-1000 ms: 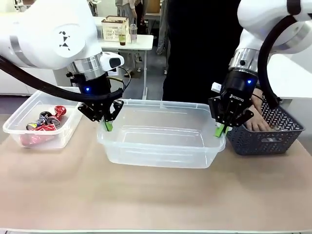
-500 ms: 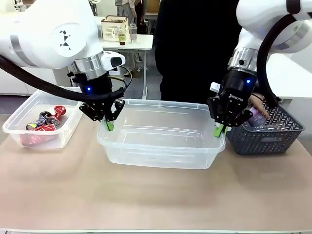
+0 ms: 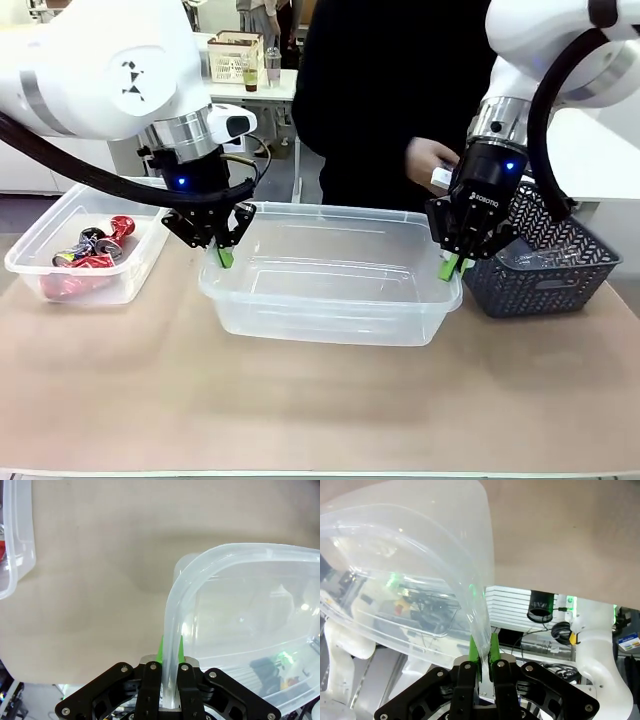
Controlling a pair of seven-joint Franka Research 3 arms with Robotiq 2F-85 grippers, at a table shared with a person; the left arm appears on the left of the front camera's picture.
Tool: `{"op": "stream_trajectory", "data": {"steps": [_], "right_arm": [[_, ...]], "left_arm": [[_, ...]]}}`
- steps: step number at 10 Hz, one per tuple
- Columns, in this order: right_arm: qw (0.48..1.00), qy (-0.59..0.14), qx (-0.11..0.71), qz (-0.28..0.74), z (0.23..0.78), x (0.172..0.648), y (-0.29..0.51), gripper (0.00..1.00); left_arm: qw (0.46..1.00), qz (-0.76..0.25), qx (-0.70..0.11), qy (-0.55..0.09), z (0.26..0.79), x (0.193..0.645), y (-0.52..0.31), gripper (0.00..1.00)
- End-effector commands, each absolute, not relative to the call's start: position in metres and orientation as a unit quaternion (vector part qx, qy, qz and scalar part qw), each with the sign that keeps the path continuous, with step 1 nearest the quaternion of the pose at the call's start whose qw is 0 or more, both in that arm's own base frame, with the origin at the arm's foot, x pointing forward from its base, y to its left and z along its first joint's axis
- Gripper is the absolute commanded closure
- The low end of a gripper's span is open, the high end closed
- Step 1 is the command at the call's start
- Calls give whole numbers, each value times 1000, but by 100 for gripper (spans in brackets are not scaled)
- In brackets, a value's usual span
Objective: Sort the waste into each basket.
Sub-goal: Offer the picked Organizing box to the human.
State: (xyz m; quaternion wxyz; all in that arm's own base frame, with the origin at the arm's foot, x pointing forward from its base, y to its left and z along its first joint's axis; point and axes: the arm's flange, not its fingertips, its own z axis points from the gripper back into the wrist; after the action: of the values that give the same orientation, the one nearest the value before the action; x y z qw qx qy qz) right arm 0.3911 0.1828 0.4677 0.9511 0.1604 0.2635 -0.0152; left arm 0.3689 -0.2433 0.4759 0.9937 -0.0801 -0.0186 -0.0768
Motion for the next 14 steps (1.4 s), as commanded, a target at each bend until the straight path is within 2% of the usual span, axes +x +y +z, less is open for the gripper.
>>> {"op": "stream_trajectory", "data": {"steps": [1,14], "right_arm": [[951,262,162,-11,473,391,180,100],[951,262,162,-11,473,391,180,100]], "left_arm": [[994,-75,-76,-17,479,369,-239,100],[994,-75,-76,-17,479,369,-239,100]]}}
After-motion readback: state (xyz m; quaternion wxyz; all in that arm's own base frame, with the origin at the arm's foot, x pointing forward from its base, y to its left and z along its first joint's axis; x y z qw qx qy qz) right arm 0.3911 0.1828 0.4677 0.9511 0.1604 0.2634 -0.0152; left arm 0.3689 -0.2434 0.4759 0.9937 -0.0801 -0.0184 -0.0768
